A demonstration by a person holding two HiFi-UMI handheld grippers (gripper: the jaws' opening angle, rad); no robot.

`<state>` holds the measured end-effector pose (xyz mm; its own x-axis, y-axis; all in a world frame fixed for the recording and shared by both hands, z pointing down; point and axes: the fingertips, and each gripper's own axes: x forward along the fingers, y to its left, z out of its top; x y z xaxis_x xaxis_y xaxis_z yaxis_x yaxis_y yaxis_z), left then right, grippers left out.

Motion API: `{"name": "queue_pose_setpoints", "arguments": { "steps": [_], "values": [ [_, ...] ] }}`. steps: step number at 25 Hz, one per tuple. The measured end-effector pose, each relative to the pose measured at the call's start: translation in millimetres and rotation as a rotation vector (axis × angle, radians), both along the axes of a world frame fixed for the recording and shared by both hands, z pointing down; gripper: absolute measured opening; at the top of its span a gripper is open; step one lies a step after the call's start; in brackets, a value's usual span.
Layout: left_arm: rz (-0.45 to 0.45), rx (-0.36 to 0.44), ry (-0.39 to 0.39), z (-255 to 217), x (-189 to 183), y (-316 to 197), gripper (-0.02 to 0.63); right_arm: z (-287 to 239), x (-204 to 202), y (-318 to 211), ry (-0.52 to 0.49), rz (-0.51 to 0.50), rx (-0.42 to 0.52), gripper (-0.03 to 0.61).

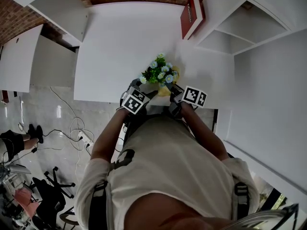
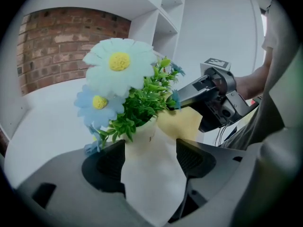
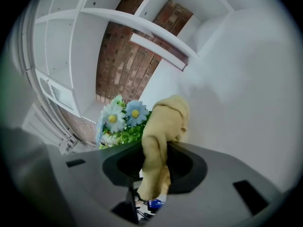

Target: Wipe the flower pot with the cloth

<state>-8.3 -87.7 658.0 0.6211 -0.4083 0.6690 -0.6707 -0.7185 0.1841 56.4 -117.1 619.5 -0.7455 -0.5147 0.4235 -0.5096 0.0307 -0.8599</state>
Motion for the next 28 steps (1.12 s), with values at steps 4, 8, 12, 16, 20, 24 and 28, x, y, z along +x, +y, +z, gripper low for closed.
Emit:
{"name": "queue_pose_setpoints", "arguments": {
  "steps": [4, 8, 12, 16, 20, 24, 28],
  "values": [
    [0.038, -0.004, 0.01, 0, 16, 14, 0.33, 12, 4, 8, -0.004, 0.026, -0.021, 0.121],
    [0.088, -0.015, -0.011, 4, 25, 25, 0.33, 31, -1, 23, 0.009, -0.009, -0.075, 0.121],
    [0.056, -0.007, -0.025, 5, 13, 24, 0.33, 49, 3, 34, 0.055, -0.034, -0.112, 0.121],
    [0.002, -0.002, -0.045, 1, -14, 8, 0.33, 42, 5, 32, 0.033, -0.026, -0.101, 0.121],
    [0.051, 0.051, -0.037, -14, -13, -17, 0.33, 17, 3, 21, -0.027, -0.013, -0.054, 0.121],
    [0.087, 0.058, -0.045, -16, -4, -20, 0.331, -1, -2, 12, -0.071, -0.006, -0.014, 0.121],
    [0.06, 0.076, -0.038, -13, 1, -19, 0.33, -1, -3, 10, -0.077, 0.002, -0.01, 0.12]
  ]
}}
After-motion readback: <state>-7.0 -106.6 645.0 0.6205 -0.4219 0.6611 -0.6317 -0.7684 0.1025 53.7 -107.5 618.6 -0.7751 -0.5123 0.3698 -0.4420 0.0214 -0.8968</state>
